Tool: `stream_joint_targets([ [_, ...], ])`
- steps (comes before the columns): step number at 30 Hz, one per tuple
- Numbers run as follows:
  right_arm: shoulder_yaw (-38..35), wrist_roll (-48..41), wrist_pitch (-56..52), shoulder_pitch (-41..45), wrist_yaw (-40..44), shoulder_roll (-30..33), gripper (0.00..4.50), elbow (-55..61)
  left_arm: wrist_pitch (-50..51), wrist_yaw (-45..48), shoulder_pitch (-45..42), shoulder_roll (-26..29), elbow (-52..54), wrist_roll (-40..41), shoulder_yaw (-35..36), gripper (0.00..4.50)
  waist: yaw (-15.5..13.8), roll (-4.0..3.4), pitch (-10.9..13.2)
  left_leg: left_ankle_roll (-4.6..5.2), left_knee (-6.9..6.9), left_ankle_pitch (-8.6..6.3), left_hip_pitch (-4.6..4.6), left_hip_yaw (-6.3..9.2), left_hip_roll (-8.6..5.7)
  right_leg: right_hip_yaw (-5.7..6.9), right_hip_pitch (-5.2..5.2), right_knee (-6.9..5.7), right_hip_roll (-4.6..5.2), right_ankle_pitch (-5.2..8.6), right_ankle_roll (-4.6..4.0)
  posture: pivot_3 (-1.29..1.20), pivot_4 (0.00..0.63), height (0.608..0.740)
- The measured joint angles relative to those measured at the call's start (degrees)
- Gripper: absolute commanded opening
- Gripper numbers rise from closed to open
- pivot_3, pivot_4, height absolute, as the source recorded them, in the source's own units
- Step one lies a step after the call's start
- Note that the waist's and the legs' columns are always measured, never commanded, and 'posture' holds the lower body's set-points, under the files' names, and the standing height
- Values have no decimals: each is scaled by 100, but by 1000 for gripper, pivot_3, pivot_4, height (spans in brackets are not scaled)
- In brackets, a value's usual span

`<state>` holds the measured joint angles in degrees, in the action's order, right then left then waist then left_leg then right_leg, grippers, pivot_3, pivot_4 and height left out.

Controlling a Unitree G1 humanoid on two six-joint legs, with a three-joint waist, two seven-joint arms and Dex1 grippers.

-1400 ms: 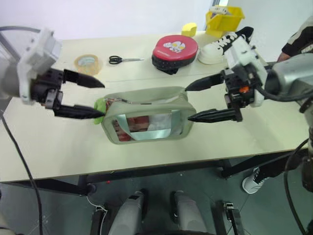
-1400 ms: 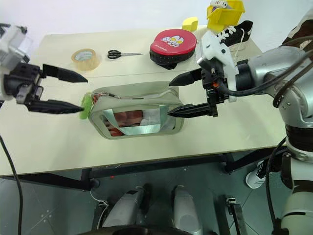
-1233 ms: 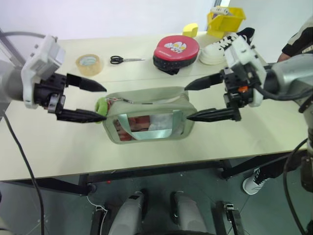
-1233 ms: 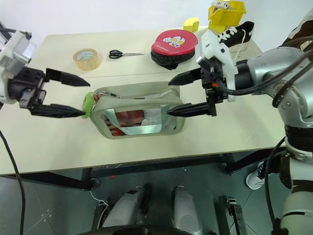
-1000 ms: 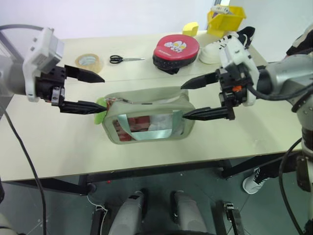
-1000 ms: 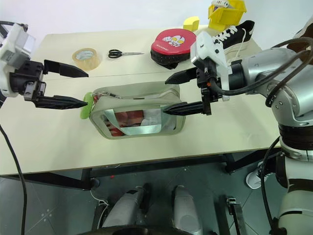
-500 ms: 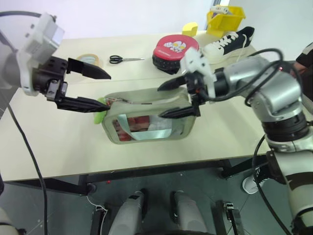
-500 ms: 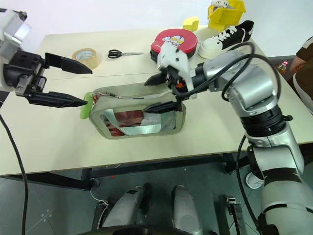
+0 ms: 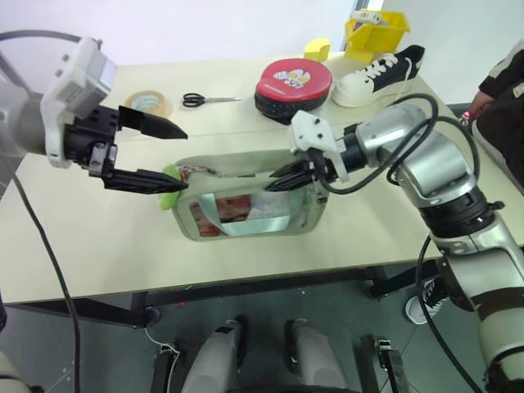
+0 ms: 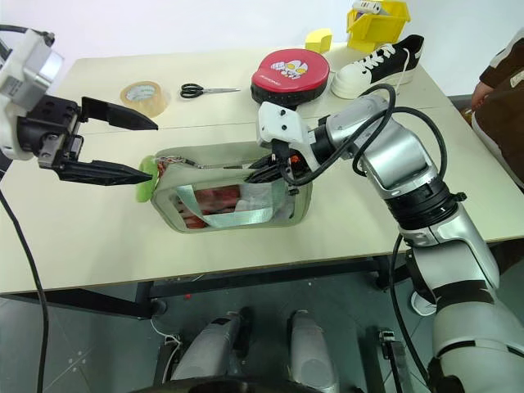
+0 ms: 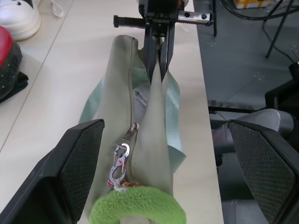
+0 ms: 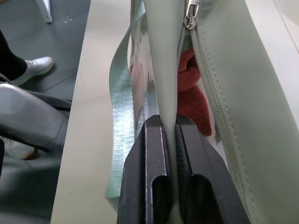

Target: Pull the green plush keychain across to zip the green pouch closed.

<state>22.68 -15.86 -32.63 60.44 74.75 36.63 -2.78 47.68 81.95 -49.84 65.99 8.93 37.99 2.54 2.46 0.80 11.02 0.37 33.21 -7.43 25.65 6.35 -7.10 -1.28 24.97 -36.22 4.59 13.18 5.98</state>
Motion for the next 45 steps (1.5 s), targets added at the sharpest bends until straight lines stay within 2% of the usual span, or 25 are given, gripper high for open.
stream_joint_targets([
  [6,-127,368,385,516,-146,-58,77,-554,-414,34,-102,31,-450,-315,-37,4500,-9,0,0,-1,-6,1,-1,1,0,0,3,0,-3,-2,3,0,150,740],
  [11,-131,637,760,603,-181,-94,77,-961,-577,78,-390,20,-669,-463,-133,4500,-10,0,1,-2,-5,1,-1,0,-1,0,1,0,-3,-2,4,0,150,740],
  [19,-124,1342,2426,769,-460,-397,77,-2014,-605,76,-492,-224,-708,-507,-280,4500,11,0,1,-7,-9,5,-5,0,0,0,3,-5,-8,-3,6,0,150,740],
  [29,-153,1681,3448,884,-743,-729,77,-2806,-612,95,-494,-304,-712,-554,-305,4500,15,-1,1,-13,-13,8,-19,1,0,-2,-4,-13,-11,-3,5,0,150,740],
  [35,-268,1783,3676,1239,-761,-755,77,-3260,-609,119,-498,-304,-715,-588,-325,4500,13,-1,2,-16,-18,10,-18,3,0,-2,1,-14,-14,-3,5,0,150,740],
  [45,-337,1899,3790,1169,-660,-867,77,-3283,-602,117,-497,-321,-704,-605,-325,4500,13,-2,2,-17,-19,11,-19,4,1,-2,1,-16,-15,-3,5,0,150,740],
])
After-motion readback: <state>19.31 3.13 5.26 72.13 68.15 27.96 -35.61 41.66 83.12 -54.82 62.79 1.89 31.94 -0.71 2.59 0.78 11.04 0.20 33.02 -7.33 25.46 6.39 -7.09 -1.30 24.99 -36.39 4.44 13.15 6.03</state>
